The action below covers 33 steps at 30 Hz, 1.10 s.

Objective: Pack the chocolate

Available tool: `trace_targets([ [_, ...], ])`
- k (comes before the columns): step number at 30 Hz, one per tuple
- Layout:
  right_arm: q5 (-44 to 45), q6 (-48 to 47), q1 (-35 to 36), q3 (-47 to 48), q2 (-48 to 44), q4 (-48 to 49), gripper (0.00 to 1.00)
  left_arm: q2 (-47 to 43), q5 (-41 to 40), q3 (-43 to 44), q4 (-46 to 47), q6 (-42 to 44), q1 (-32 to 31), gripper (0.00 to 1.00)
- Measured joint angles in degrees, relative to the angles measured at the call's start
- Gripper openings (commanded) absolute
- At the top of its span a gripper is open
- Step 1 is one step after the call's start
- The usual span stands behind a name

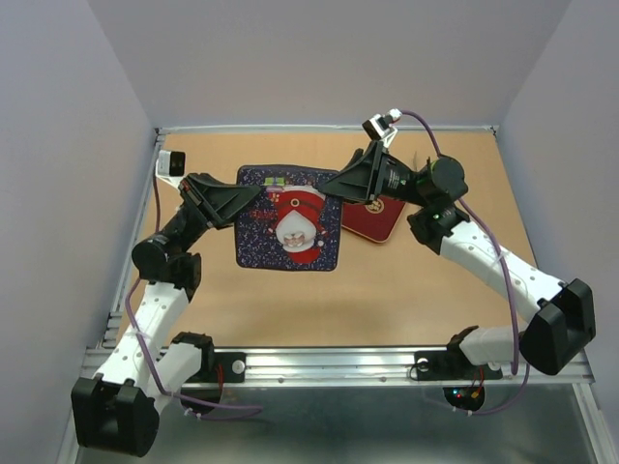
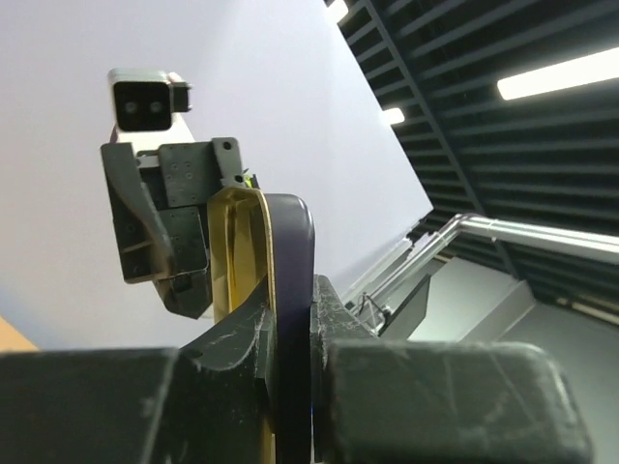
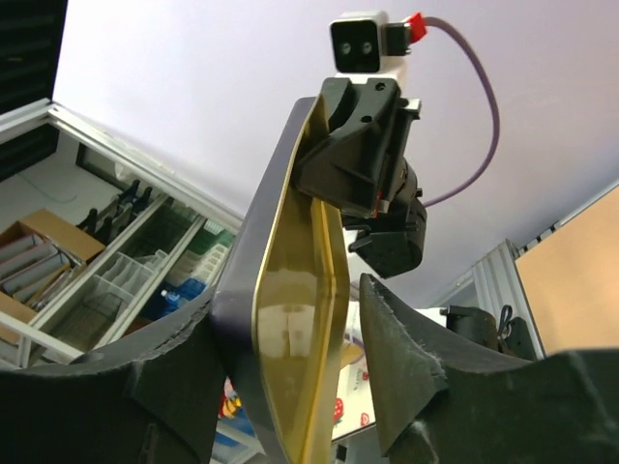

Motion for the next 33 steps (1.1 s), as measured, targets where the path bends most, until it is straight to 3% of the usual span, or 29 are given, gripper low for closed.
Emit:
trace_targets([
  [3, 0.0, -0.3, 0.0, 0.0, 0.0, 0.0, 0.4, -1.5, -0.1, 0.0, 0.2, 3.1, 0.0, 0.0],
  [8, 0.1, -0.8, 0.0, 0.0, 0.0, 0.1, 0.38, -1.9, -0.1, 0.0, -0.3, 8.3, 0.0, 0.0],
  [12, 0.0, -1.9, 0.0, 0.0, 0.8, 0.0, 0.24, -2.9, -0.9, -0.1, -1.2, 14.0, 0.0, 0.0],
  [15, 0.2, -3.7, -0.1, 0.0, 1.9, 0.7, 0.05, -3.1, -2.5, -0.6, -4.5, 16.4, 0.0, 0.0],
  [17, 0.3, -4.7, -0.6, -0.5, 2.5, 0.7, 0.01, -2.5, -2.8, -0.6, -6.2, 18.3, 0.1, 0.01],
  [22, 0.4, -5.3, -2.9, -0.9, 5.1, 0.5, 0.0, -2.3, -3.7, -0.1, -16.0, 26.8, 0.2, 0.29],
  [23, 0.2, -5.3, -3.4, -0.9, 5.5, 0.1, 0.0, -2.3, -4.0, 0.2, -18.5, 28.9, 0.1, 0.39],
  [26, -0.2, -5.3, -4.9, -0.9, 6.7, -0.8, 0.0, -2.0, -4.4, 0.7, -25.2, 35.0, 0.1, 0.51],
  [33, -0.4, -5.0, -8.1, -0.9, 10.7, -1.4, 0.0, 0.0, -4.9, 0.8, -36.5, 46.3, 0.0, 0.56],
])
